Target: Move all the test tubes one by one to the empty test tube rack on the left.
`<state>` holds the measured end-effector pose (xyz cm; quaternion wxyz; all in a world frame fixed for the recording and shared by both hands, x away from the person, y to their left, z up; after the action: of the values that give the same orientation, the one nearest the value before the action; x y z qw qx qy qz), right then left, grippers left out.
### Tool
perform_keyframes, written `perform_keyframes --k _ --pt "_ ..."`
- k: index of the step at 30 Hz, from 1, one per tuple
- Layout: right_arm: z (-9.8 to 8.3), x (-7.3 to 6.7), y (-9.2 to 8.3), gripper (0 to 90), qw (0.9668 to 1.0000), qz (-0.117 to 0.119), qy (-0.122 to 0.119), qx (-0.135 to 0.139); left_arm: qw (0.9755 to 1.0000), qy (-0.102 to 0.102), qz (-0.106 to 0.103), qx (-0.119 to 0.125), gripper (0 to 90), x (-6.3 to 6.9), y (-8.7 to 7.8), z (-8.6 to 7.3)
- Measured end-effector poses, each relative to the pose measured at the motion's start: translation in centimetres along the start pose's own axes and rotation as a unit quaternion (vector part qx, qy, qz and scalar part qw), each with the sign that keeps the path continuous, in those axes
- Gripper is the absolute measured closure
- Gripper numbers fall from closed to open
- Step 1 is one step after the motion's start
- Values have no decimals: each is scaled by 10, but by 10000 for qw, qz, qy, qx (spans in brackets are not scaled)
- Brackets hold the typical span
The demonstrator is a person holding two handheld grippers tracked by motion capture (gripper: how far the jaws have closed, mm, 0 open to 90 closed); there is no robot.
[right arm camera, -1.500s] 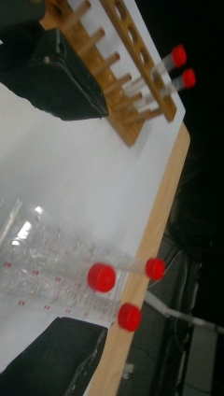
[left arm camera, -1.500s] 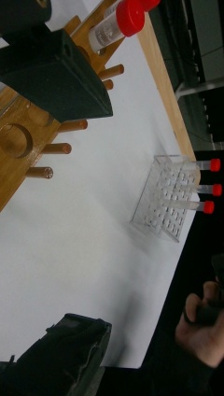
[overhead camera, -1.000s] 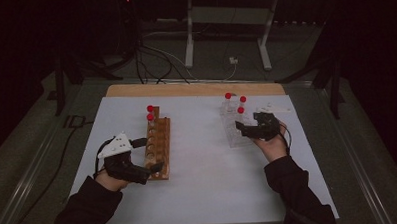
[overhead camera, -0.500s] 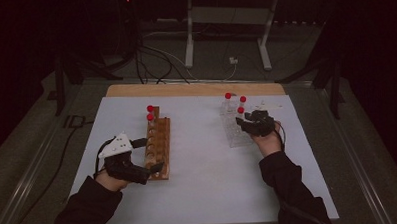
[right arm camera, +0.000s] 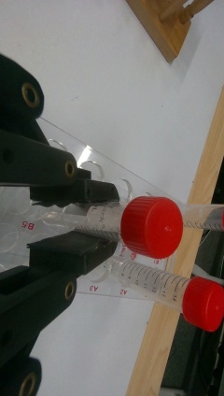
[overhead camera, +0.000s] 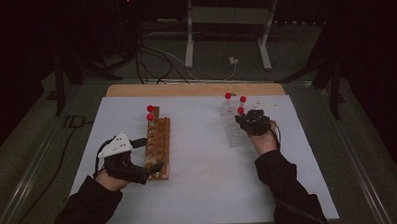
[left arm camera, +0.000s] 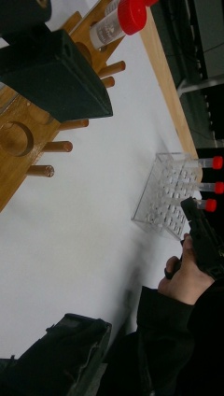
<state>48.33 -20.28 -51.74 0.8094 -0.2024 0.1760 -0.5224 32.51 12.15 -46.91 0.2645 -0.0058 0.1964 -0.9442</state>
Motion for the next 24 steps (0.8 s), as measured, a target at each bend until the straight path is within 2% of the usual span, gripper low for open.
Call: perform_keyframes --k 9,17,24 --pt "12 -5 -13 755 9996 -100 -173 215 10000 12 -51 -35 18 1 1 0" --pt "26 -8 -29 756 9992 -67 -265 294 10000 -5 -67 -29 18 1 2 1" --pt "39 -18 -48 756 9986 43 -383 371 9999 17 -97 -26 18 3 3 3"
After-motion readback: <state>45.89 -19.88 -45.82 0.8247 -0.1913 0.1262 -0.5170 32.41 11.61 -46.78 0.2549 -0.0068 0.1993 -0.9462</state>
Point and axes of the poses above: each handheld gripper's, and its own axes: y roughly forward along the jaws, z roughly out of its top, x roughly to its right, the point moved 8 cm from there along y, roughly forward along the jaws, and after that the axes turned 8 degrees about y, right-handed, at the moved point
